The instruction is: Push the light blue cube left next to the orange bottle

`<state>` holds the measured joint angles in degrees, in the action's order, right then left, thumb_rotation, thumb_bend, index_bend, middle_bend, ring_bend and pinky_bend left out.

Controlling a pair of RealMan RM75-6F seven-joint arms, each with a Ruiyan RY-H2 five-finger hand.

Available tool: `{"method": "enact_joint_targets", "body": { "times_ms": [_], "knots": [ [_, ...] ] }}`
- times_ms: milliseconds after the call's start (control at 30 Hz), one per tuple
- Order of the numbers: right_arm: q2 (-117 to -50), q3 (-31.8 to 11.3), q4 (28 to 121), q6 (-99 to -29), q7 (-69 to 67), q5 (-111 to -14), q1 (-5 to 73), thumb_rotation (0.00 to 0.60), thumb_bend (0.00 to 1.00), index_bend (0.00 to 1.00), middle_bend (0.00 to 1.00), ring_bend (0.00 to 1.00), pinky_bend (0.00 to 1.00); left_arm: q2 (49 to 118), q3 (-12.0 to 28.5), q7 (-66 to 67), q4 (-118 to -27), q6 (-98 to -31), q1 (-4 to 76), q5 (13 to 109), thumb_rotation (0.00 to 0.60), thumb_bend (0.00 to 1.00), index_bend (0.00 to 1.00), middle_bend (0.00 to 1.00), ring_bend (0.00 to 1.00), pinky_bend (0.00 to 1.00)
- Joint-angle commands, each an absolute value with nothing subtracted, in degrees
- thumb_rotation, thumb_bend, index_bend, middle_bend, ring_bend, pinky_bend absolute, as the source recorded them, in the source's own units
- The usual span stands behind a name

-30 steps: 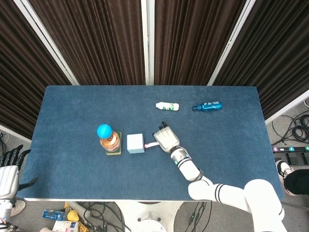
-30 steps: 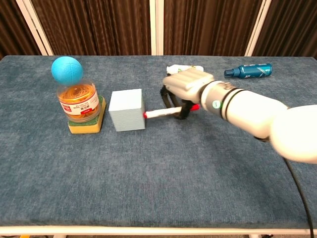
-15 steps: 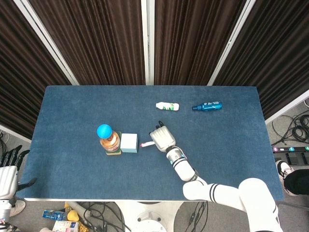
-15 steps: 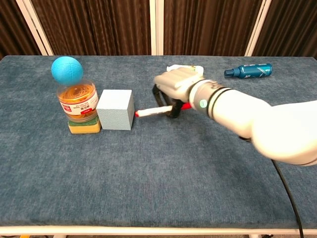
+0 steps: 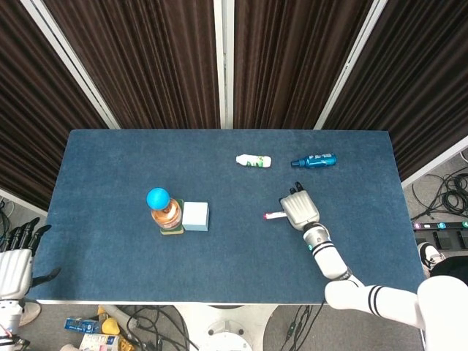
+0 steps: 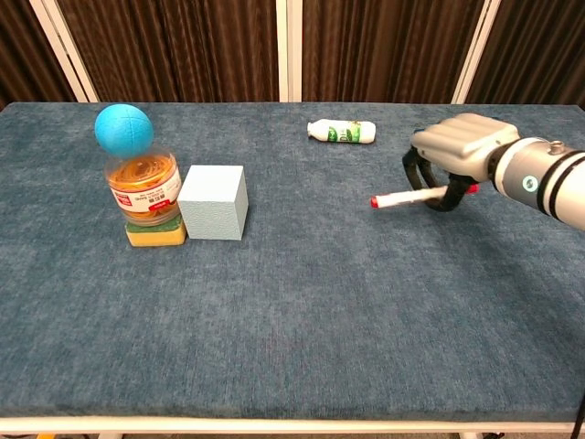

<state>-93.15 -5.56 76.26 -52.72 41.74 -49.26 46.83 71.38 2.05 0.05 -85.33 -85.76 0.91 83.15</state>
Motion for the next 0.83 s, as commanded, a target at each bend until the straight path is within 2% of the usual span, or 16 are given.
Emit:
{"method": "enact_joint_targets", "body": {
  "times_ms": [33,100,167,367,567,700,833],
  "knots": [
    [-93.18,-4.87,75.78,-52.34,41.76,-48.06,46.20,0.600,0.31,0.49,0.45,0.14,0.13,71.22,2.07,0.30,-85.58,-85.94,0.88,83.20,0.600,0.15,0.22,0.16,0.10,0.10],
    [-93.31,-4.59,75.74,-52.43,41.76,-47.61,45.86,0.600,0.22,0.39,0.38,0.11,0.13,71.07,2.06,0.38,-85.81,-86.08,0.75,83.08,0.600,0.15,0.22,0.16,0.10,0.10],
    [-93.18,-4.35,75.92,-52.67,41.76,-47.48,45.55,0.600,0.18,0.34,0.34,0.09,0.13,70.98,2.03,0.42,-85.94,-86.12,0.69,83.04,0.600,0.15,0.22,0.16,0.10,0.10],
    [-89.92,-4.02,79.59,-56.21,38.83,-49.35,42.76,0.600,0.18,0.28,0.29,0.08,0.13,71.00,2.13,-0.19,-85.88,-86.54,0.45,82.97,0.600,0.15,0.22,0.16,0.10,0.10],
    [-79.44,-2.64,89.18,-66.81,27.58,-58.57,34.28,0.600,0.18,0.22,0.23,0.06,0.12,71.14,2.33,-1.06,-85.11,-86.07,0.65,82.68,0.600,0.15,0.22,0.16,0.10,0.10],
    [-70.53,0.06,95.20,-75.30,18.62,-66.17,26.77,0.600,0.18,0.15,0.14,0.01,0.07,71.31,2.54,-1.20,-84.67,-85.40,1.06,82.39,0.600,0.15,0.22,0.16,0.10,0.10],
    [-65.63,2.74,97.45,-83.07,12.62,-72.42,20.20,0.600,0.18,0.12,0.11,0.00,0.05,71.48,2.83,-0.90,-84.56,-84.77,1.61,82.22,0.600,0.15,0.22,0.16,0.10,0.10]
  ]
}}
